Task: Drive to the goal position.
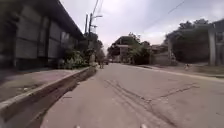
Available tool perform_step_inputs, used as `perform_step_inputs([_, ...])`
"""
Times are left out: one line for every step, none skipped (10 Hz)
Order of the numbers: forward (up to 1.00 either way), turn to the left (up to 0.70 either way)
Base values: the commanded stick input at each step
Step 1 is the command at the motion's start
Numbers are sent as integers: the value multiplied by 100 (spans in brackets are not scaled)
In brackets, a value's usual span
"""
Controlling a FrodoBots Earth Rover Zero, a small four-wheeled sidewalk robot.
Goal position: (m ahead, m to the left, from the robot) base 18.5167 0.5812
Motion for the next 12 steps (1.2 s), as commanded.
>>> perform_step_inputs([100,0])
perform_step_inputs([100,0])
perform_step_inputs([100,0])
perform_step_inputs([100,0])
perform_step_inputs([100,0])
perform_step_inputs([100,0])
perform_step_inputs([100,0])
perform_step_inputs([100,0])
perform_step_inputs([100,0])
perform_step_inputs([100,0])
perform_step_inputs([100,0])
perform_step_inputs([100,0])
